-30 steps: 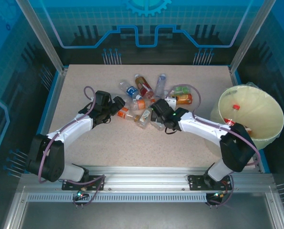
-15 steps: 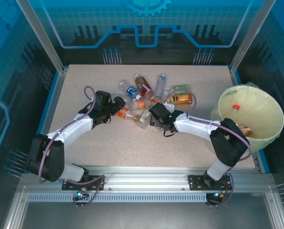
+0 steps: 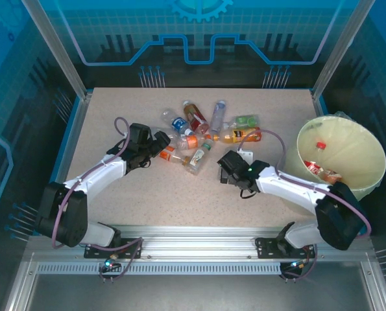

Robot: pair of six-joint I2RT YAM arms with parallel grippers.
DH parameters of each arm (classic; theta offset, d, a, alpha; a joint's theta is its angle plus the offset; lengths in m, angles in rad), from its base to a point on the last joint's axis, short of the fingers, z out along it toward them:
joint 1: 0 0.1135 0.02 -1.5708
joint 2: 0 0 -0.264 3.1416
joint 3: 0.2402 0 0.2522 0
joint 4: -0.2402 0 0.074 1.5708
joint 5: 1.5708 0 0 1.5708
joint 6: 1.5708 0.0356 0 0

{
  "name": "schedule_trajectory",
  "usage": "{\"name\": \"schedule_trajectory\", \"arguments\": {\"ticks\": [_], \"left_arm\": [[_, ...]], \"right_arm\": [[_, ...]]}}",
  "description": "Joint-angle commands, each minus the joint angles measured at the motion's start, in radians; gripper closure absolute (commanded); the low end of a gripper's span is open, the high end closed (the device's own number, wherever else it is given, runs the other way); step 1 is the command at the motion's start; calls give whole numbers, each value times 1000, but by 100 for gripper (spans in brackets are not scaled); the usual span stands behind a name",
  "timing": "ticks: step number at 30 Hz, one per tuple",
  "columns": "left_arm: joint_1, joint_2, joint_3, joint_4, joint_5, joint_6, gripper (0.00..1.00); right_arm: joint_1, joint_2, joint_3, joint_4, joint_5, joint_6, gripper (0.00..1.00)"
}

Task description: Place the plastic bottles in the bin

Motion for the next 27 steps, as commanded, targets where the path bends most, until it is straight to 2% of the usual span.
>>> {"name": "schedule_trajectory", "arguments": {"ticks": [1,4,7,17,27], "left_arm": [[8,9,4,-15,9,21,1],[8,8,1,-17,9,22,1],[8,9,1,-16,3,23,1],[8,8,-1,-37,-19,47,1],[8,5,-6,-36,-27,61,1]], "right_arm": [[-38,-64,-42,156,-126,-102,0],[-92,-64,-56,224,-217,-85,0],[-119,-42,-56,279,-243,-50,0],[-121,164,109,153,-101,80,0],[-109,315,202,119,-163,40,0]]}}
